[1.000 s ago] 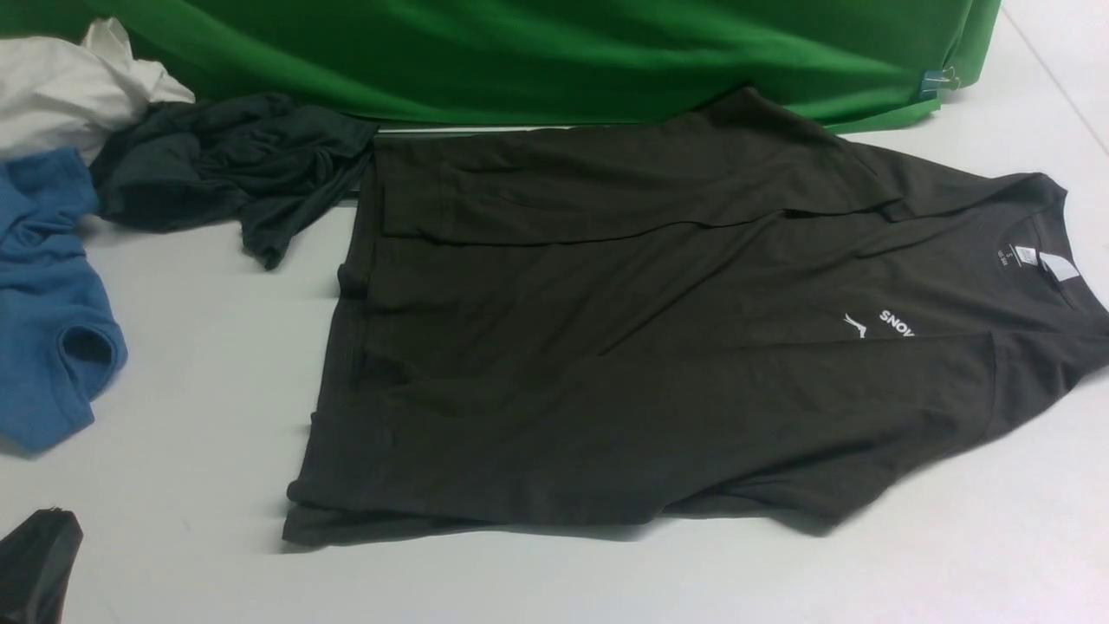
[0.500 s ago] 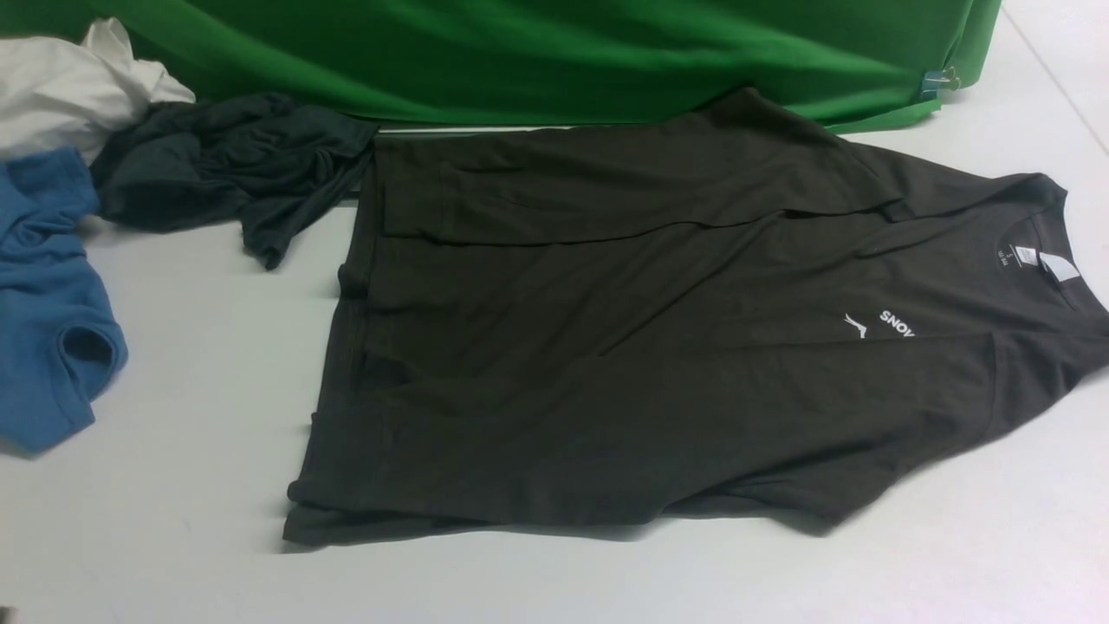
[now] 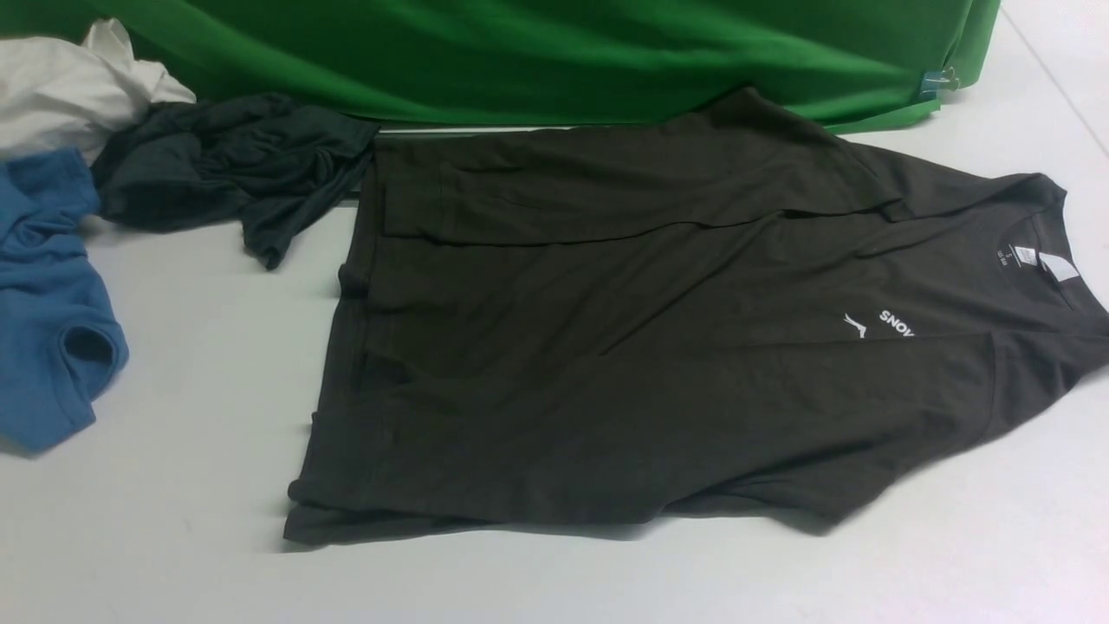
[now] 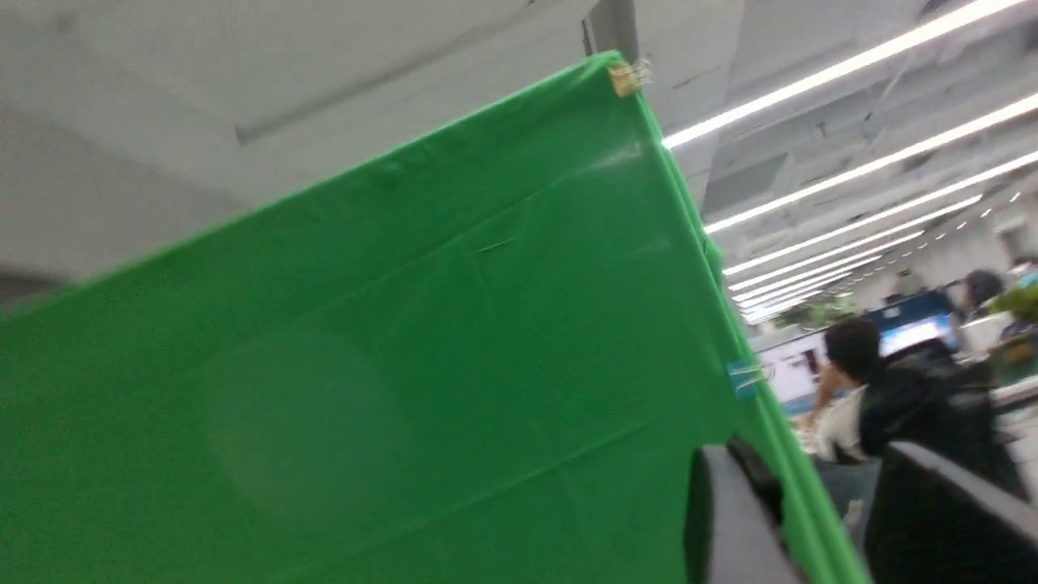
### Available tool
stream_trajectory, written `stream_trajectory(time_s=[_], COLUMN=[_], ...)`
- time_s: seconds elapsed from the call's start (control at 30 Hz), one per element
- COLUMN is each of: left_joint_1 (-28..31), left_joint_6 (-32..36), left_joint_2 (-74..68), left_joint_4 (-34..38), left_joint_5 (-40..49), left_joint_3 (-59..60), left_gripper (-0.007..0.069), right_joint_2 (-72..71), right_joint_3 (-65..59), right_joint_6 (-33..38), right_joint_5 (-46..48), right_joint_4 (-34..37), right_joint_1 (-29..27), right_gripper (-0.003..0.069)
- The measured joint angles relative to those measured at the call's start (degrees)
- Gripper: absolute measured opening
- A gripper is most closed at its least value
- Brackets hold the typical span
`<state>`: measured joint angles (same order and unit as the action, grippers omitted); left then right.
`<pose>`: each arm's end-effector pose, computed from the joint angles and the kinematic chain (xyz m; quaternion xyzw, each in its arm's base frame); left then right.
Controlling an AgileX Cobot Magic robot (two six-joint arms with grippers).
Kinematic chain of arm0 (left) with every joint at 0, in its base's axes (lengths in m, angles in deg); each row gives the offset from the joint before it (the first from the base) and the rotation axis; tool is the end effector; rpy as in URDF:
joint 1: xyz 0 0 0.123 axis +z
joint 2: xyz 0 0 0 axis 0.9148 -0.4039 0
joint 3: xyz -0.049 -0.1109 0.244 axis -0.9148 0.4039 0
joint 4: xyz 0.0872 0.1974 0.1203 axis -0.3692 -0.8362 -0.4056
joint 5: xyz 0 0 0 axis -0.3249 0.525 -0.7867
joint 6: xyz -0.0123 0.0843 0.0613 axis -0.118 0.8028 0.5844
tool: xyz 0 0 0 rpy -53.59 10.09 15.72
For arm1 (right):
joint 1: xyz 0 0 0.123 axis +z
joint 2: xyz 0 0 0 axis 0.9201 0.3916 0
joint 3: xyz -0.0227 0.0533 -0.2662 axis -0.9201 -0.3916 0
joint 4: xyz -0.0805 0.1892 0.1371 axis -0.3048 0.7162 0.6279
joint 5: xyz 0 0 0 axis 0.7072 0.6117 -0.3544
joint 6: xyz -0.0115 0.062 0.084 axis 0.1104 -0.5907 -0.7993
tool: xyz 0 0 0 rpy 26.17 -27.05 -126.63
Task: Fold a long-sleeved shirt on a white desktop.
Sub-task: 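Grasp the left edge of the dark T-shirt lying flat on the table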
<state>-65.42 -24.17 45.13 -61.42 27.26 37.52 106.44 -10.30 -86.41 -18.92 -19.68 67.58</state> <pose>0.0261 0.0002 0.4163 -0.0987 0.4557 -0.1775 0.8666 0.0699 0.0003 0.4230 0.0763 0.5191 0.1281 0.8416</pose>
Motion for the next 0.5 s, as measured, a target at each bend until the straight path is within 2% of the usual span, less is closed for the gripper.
stream_trajectory(time_s=[0.07, 0.1, 0.17, 0.27, 0.4, 0.5], left_joint_1=[0.0, 0.0, -0.1, -1.1, -2.4, -2.4], left_joint_6=[1.0, 2.0, 6.9, 11.3, 17.6, 20.0], left_joint_2=[-6.3, -9.0, -16.5, -23.9, -31.4, -37.0], left_joint_4=[0.0, 0.0, 0.0, -0.6, -2.5, 0.0], left_joint_5=[13.6, 17.4, 29.3, 37.3, 40.0, 41.4], left_joint_3=[-8.2, -11.0, -16.6, -18.9, -19.1, -19.2], left_gripper=[0.0020, 0.0020, 0.0020, 0.0020, 0.0020, 0.0020], right_joint_2=[6.3, 7.9, 13.4, 18.5, 23.4, 26.8], right_joint_3=[7.9, 9.7, 14.7, 17.0, 16.7, 15.1], right_joint_6=[4.9, 5.9, 8.2, 9.4, 9.8, 9.9], right_joint_5=[7.4, 9.5, 15.9, 20.1, 25.6, 31.7], right_joint_4=[-0.1, -0.1, -0.1, 0.0, 0.1, 0.0], right_joint_1=[0.0, 0.0, 0.0, 0.0, 0.2, 2.5], right_gripper=[0.0240, 0.0240, 0.0240, 0.0240, 0.0240, 0.0240])
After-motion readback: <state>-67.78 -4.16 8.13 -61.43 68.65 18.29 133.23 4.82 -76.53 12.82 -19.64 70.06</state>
